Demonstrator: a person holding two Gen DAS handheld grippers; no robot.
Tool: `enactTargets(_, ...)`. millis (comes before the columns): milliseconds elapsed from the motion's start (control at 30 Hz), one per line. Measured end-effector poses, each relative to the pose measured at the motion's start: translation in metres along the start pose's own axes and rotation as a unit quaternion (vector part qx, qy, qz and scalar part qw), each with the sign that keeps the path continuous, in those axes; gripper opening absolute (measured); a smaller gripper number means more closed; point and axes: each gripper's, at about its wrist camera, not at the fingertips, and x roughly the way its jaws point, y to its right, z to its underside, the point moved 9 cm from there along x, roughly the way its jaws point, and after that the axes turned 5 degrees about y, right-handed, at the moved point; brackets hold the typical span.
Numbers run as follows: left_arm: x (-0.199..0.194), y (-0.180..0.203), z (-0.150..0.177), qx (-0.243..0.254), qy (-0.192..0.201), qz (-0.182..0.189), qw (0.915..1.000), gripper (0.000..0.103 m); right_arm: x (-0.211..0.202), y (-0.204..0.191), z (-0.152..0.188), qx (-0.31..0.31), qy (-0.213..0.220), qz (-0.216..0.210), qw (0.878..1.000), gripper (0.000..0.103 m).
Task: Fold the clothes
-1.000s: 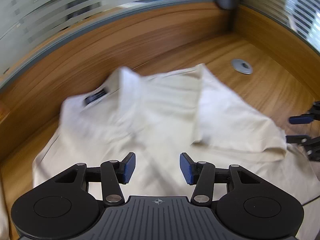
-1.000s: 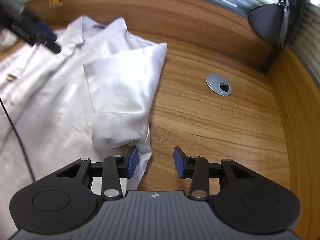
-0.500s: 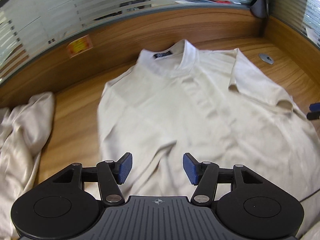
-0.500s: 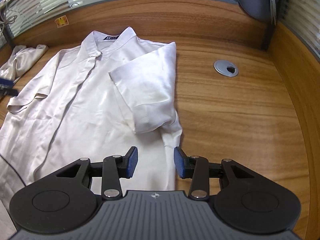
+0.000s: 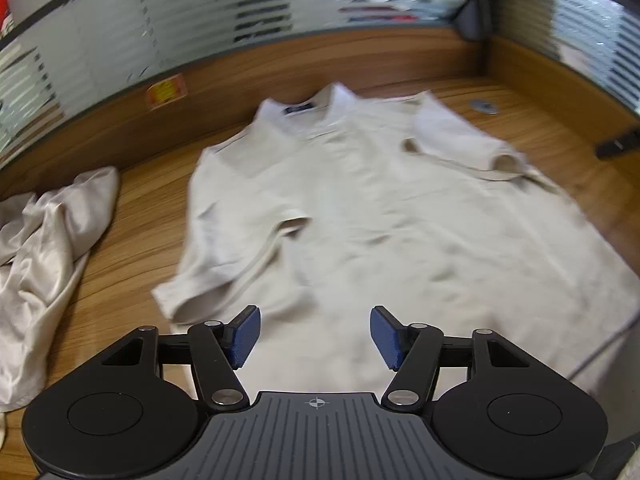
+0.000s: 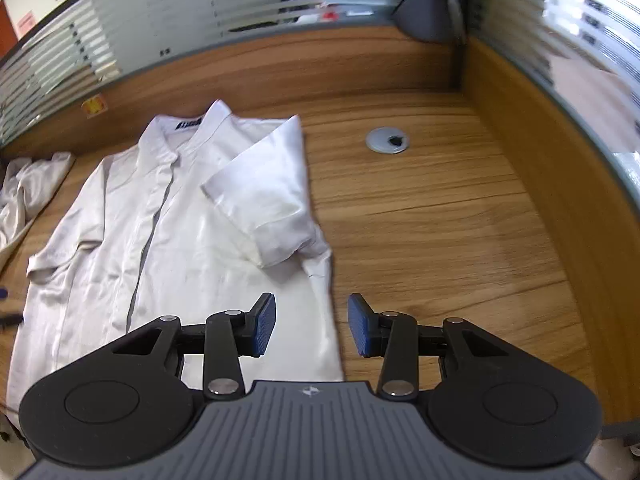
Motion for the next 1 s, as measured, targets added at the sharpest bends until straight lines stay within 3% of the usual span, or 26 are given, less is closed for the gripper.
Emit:
enactTargets(300, -0.026, 0.079, 0.003, 0.008, 0.040, 0.005, 0.9992, 0.067, 0.005, 0.011, -0.049, -0.038, 0.019, -0.017, 0.999, 0.045)
enactTargets(500, -0.027, 0.119, 0.004, -0.028, 0.046, -0.037, 0.9979, 0.068, 0.044, 0.003, -0.080, -0.080, 0.016, -0.064, 0.995, 0.045)
enactTargets(633, -0.023, 0.141, 0.014, -0.079, 0.042, -0.094, 0.9916, 0.068, 0.077, 0.004, -0.100, -0.120, 0.011, -0.119, 0.986, 0.045)
enactTargets(767, -0.030, 0.164, 0.029, -0.167, 0.023, -0.157, 0.9731, 0.068, 0.105, 0.009, -0.129, -0.145, -0.011, -0.181, 0.973, 0.045)
enactTargets(867, -0.041, 0.186, 0.038, -0.243, 0.015, -0.202, 0.9486, 0.068, 0.118, 0.021, -0.155, -0.144, -0.030, -0.221, 0.964, 0.045)
enactTargets(933, -0.049, 0.204, 0.043, -0.298, 0.019, -0.218, 0.9294, 0.068, 0.124, 0.034, -0.174, -0.133, -0.023, -0.231, 0.963, 0.047)
enactTargets(1000, -0.053, 0.225, 0.047, -0.329, 0.019, -0.227, 0.9166, 0.068, 0.130, 0.045, -0.189, -0.130, -0.017, -0.227, 0.965, 0.051)
